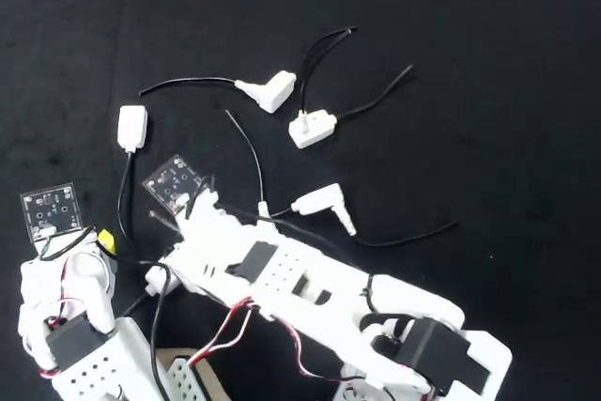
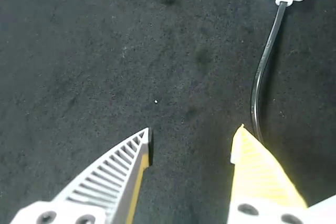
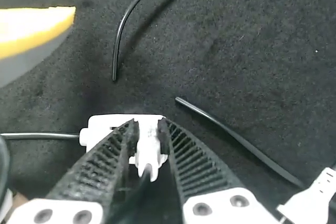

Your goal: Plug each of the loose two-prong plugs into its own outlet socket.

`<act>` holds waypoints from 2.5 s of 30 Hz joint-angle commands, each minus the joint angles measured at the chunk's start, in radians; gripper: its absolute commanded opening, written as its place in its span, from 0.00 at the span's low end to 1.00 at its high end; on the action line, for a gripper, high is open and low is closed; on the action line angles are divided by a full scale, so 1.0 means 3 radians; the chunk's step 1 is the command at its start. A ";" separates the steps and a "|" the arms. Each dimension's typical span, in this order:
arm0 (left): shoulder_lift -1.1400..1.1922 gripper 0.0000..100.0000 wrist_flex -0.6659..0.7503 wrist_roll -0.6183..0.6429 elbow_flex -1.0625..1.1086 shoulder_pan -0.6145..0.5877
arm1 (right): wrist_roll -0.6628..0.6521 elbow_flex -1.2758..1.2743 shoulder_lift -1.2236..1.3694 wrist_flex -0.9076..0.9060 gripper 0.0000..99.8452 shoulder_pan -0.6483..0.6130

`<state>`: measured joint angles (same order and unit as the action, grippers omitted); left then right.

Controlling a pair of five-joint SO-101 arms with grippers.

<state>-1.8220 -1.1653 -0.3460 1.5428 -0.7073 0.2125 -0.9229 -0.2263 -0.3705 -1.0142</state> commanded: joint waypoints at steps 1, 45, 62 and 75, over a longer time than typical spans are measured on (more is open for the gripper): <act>-0.0010 0.25 0.0087 0.0015 -0.0018 0.0028 | 0.0000 0.0120 0.0146 0.0061 0.01 -0.0179; -0.0005 0.25 -0.0573 -0.1146 -0.0043 0.1158 | -0.1524 0.0299 -0.2918 -0.2941 0.02 0.2726; 0.0026 0.32 -0.0639 -0.1284 0.0171 0.1931 | -0.1688 0.0519 -0.1404 -0.2593 0.02 0.3355; 0.0823 0.31 -0.1284 -0.1913 -0.2171 0.1220 | -0.1759 0.0509 -0.1358 -0.2603 0.03 0.3273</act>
<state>-1.6517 -1.5413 -0.9060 1.0579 -0.2808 -0.2908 -0.8201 -0.6345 -1.1607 -0.0215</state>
